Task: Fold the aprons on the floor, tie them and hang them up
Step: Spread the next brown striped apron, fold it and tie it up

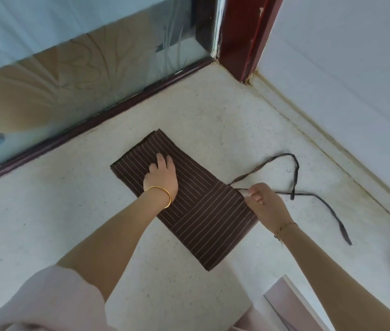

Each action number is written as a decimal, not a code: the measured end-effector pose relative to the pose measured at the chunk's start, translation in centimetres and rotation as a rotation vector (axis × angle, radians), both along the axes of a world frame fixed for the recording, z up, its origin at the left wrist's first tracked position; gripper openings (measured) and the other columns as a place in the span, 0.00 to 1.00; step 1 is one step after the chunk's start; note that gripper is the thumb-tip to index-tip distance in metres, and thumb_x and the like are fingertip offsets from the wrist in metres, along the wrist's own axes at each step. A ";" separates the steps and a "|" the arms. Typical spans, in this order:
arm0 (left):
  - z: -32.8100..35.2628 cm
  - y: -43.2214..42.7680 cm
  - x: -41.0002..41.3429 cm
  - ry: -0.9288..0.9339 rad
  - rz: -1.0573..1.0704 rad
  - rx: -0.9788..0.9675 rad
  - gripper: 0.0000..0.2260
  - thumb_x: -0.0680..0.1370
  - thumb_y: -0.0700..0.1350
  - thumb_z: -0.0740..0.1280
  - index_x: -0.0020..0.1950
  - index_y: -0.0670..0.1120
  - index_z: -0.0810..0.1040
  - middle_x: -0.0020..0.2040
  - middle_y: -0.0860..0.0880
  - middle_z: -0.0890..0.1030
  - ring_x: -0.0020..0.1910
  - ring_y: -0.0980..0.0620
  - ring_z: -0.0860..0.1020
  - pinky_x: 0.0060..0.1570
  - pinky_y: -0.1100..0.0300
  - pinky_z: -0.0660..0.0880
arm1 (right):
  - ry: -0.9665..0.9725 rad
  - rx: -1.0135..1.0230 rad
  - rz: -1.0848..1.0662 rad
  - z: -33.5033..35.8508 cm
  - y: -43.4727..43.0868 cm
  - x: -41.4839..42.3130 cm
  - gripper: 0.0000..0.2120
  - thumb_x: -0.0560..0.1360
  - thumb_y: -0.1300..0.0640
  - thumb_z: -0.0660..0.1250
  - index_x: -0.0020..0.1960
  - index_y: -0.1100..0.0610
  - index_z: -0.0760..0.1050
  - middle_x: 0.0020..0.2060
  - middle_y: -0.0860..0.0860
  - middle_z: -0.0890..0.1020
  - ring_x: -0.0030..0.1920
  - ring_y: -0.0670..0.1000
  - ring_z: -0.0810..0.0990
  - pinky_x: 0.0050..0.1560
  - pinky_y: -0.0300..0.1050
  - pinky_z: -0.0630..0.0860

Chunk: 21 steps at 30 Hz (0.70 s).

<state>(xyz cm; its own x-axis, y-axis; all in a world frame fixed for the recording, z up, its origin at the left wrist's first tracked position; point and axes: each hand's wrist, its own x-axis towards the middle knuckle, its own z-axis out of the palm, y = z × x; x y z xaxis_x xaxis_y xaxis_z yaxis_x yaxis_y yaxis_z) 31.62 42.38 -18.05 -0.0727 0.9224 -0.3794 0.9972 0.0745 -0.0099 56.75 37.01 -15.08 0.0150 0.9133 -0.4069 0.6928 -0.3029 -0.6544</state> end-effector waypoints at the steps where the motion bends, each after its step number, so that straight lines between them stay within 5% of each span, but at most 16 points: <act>1: -0.1 0.0 0.1 0.002 0.009 -0.005 0.30 0.80 0.42 0.57 0.77 0.44 0.45 0.76 0.39 0.46 0.70 0.38 0.60 0.62 0.48 0.70 | 0.011 -0.013 0.018 0.0 -0.3 0.2 0.08 0.76 0.55 0.64 0.55 0.55 0.73 0.44 0.48 0.77 0.46 0.49 0.77 0.48 0.42 0.73; 6: -0.3 0.1 0.3 0.063 0.003 0.002 0.27 0.82 0.53 0.50 0.77 0.47 0.43 0.77 0.42 0.45 0.71 0.38 0.57 0.65 0.46 0.66 | 0.101 -0.112 0.079 0.4 -0.6 0.3 0.12 0.74 0.51 0.68 0.55 0.53 0.74 0.45 0.48 0.78 0.46 0.47 0.77 0.47 0.37 0.70; 16: -0.3 1.6 -0.5 0.116 -0.052 -0.019 0.27 0.82 0.52 0.51 0.78 0.49 0.43 0.78 0.45 0.44 0.72 0.39 0.57 0.67 0.46 0.64 | 0.190 -0.262 0.151 -0.4 -2.7 -0.2 0.15 0.71 0.50 0.72 0.52 0.54 0.72 0.39 0.45 0.72 0.39 0.44 0.71 0.40 0.34 0.68; 21: -0.3 2.0 -0.8 0.129 -0.060 -0.018 0.27 0.82 0.52 0.51 0.78 0.49 0.44 0.78 0.45 0.44 0.72 0.39 0.57 0.67 0.45 0.63 | 0.201 -0.175 0.200 -0.7 -3.2 -0.7 0.06 0.73 0.53 0.69 0.44 0.54 0.74 0.36 0.45 0.73 0.37 0.43 0.71 0.44 0.36 0.69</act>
<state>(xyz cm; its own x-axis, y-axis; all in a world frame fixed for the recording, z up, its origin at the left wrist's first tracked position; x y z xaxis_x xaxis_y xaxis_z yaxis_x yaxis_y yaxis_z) 30.82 44.41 -18.40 -0.0670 0.9198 -0.3867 0.9902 0.0136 -0.1391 56.06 33.81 -15.74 -0.2545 0.8061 -0.5342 0.6121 -0.2934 -0.7343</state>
